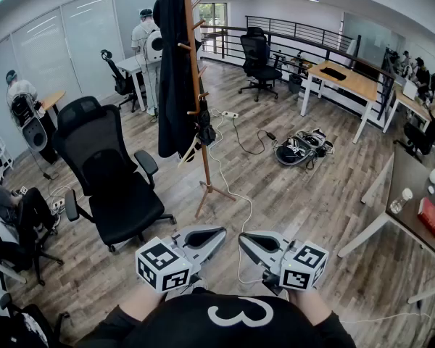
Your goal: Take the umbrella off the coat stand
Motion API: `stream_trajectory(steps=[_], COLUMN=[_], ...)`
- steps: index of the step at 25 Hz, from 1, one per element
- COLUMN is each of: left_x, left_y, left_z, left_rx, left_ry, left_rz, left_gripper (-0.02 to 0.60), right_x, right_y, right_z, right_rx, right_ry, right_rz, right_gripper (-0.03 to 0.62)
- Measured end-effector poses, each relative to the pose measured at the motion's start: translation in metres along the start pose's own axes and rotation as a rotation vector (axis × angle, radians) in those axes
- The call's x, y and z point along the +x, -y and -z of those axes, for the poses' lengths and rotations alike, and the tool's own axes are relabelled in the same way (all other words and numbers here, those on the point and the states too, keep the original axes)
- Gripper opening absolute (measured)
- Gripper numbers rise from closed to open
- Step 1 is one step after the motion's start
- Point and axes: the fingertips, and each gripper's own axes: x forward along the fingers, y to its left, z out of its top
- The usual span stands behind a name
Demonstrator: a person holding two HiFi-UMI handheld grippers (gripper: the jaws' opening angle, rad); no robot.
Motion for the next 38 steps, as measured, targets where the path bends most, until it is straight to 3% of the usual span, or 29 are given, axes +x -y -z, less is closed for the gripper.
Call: stream_trajectory(steps=[10, 19, 27, 38], left_x=[-0.003, 0.001, 0.018, 0.062], left_y=[-0.007, -0.035, -0.098, -0.217], left_z=[0.007, 0.012, 0.018, 0.016], left_rx=[-0.008, -0.031, -0.093, -0.135], left_ry=[-0.016, -0.008, 0.001, -0.034], left_rz=[-0.001, -0.01, -0.013, -0.007], left_gripper=[0.015, 0.016, 0.015, 0.015], right_x=[0.009, 0.026, 0.066, 0.142], right_y=[-0.002, 0.024, 0.065, 0.167], right_z=[0.002, 0.0, 0.011, 0.006], right_rx=[-0.012, 0.051, 0.075, 0.135], right_ry=[0.004, 0.022, -0.019, -0.035], right_rz=[-0.001, 0.016, 0.008, 0.049], right_gripper=[0.025, 0.025, 0.026, 0.026])
